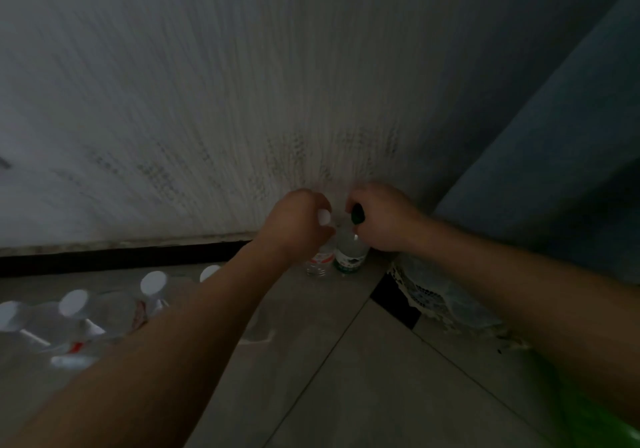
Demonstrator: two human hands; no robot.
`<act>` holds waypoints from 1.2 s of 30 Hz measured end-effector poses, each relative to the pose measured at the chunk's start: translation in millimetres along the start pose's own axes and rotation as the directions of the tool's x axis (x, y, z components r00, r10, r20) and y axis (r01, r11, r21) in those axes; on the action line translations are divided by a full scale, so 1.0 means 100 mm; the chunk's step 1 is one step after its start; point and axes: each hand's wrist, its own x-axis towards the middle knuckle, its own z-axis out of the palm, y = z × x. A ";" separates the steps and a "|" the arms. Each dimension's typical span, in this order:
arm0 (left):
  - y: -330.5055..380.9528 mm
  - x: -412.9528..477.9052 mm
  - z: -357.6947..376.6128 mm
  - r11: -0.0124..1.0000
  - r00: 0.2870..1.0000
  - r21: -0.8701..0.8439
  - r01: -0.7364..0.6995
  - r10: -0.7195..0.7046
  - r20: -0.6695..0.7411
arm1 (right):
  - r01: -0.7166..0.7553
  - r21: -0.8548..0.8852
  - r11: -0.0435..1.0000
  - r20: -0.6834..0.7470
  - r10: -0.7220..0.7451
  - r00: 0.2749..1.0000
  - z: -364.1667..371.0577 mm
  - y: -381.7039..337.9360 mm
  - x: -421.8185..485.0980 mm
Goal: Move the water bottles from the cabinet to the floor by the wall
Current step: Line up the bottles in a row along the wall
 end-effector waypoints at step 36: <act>-0.20 0.02 0.15 0.997 0.998 -0.047 -0.055 0.057 0.035 | 0.000 -0.012 1.000 0.005 0.000 1.000 0.08 0.12 0.01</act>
